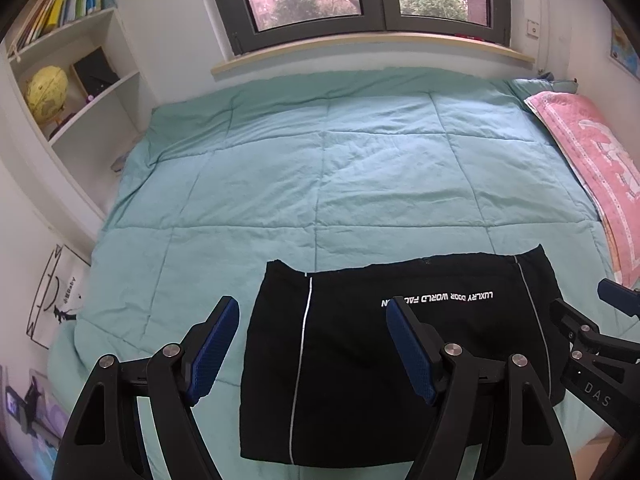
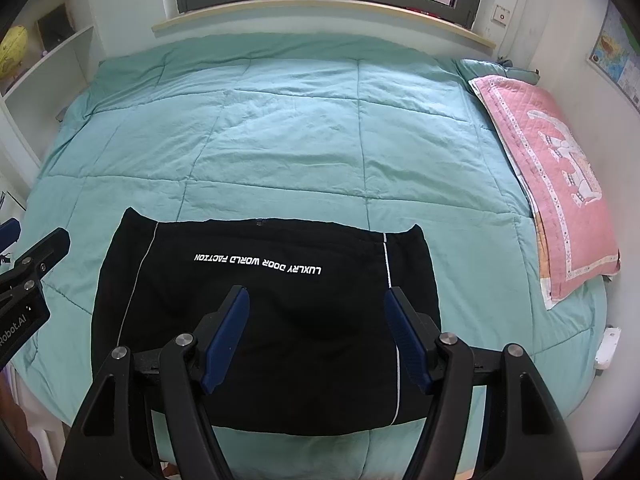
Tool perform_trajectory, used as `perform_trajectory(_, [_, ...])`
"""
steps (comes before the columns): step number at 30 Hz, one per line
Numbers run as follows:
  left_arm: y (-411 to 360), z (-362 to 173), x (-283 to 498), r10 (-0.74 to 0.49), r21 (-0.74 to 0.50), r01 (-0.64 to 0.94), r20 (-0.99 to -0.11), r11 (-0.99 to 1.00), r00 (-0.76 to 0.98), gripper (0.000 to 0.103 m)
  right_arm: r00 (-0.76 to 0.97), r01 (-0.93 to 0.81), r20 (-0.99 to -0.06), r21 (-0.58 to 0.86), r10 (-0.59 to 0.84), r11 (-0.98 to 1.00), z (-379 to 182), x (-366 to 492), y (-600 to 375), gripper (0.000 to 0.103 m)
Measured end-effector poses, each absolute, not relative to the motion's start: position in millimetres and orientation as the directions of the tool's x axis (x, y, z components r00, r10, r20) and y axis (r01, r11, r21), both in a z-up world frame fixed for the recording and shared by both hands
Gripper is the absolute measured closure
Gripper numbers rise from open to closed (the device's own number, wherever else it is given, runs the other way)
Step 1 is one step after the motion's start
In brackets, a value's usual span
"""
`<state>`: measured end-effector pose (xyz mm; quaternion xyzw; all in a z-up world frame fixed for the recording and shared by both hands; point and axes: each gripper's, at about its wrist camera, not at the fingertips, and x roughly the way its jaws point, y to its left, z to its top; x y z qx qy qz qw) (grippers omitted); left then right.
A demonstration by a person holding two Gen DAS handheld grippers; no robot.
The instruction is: Fold large clothes
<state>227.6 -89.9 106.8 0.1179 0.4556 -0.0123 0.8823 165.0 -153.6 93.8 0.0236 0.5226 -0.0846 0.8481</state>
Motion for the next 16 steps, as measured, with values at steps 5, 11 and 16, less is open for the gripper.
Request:
perform_trajectory(5, [-90,105,228,0.087,0.200,0.132,-0.809,0.971,0.581,0.026,0.439,0.169,-0.892,-0.038,-0.110,0.985,94,167,-156,0.031])
perform_trajectory(11, [-82,103,229,0.104,0.202,0.100,-0.798,0.974,0.593,0.026,0.432,0.164,-0.896,-0.037,-0.106,0.986,90,168,-154,0.031])
perform_trajectory(16, [-66,101,231,0.075,0.148,0.081,-0.812,0.986,0.578,0.026,0.421,0.167,-0.902,-0.032,-0.101,0.985,85,168,-155,0.031])
